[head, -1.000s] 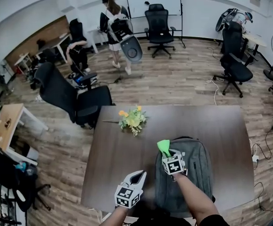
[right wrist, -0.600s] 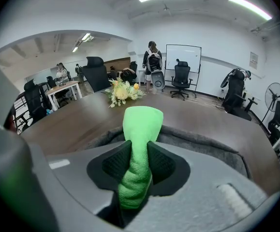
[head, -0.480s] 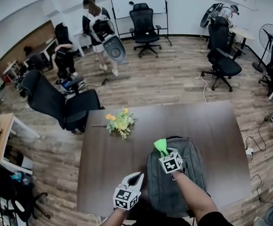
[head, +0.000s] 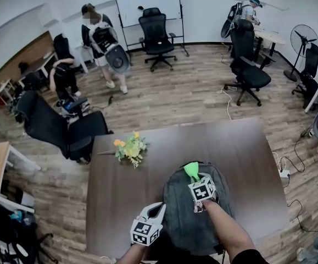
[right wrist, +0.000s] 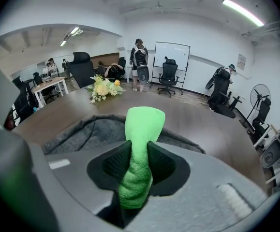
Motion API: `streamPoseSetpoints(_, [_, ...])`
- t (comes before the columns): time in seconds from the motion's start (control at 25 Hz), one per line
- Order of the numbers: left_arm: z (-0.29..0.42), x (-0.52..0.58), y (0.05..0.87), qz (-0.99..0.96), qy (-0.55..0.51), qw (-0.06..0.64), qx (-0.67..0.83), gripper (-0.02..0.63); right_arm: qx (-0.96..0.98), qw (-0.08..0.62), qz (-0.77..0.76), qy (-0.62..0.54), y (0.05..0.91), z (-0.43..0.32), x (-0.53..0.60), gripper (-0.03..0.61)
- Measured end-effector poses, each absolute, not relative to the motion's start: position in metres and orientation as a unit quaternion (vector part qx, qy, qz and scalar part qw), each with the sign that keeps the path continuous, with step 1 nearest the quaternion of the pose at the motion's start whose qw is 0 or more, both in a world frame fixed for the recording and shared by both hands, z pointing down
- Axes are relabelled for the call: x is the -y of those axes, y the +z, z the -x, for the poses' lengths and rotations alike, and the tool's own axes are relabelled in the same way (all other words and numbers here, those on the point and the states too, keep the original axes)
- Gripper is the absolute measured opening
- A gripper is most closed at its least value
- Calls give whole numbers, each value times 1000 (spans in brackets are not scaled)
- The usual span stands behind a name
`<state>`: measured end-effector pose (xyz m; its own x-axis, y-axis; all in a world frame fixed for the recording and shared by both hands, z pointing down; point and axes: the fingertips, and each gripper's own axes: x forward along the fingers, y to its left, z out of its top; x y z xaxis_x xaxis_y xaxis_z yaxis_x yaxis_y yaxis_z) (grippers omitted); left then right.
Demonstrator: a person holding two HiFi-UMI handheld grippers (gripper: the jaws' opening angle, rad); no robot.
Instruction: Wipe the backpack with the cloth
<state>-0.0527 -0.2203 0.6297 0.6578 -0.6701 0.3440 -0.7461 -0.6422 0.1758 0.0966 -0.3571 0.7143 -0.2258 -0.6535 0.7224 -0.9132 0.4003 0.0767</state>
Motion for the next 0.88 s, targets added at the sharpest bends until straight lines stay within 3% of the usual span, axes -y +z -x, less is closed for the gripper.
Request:
streamPoseSetpoints(0.48, [59, 225, 631, -893, 119, 160, 403, 20, 705, 397, -565, 161, 714, -168, 353, 103])
streamPoseSetpoints(0.88, [56, 224, 633, -893, 121, 161, 403, 20, 685, 398, -586, 169, 714, -190, 349, 103])
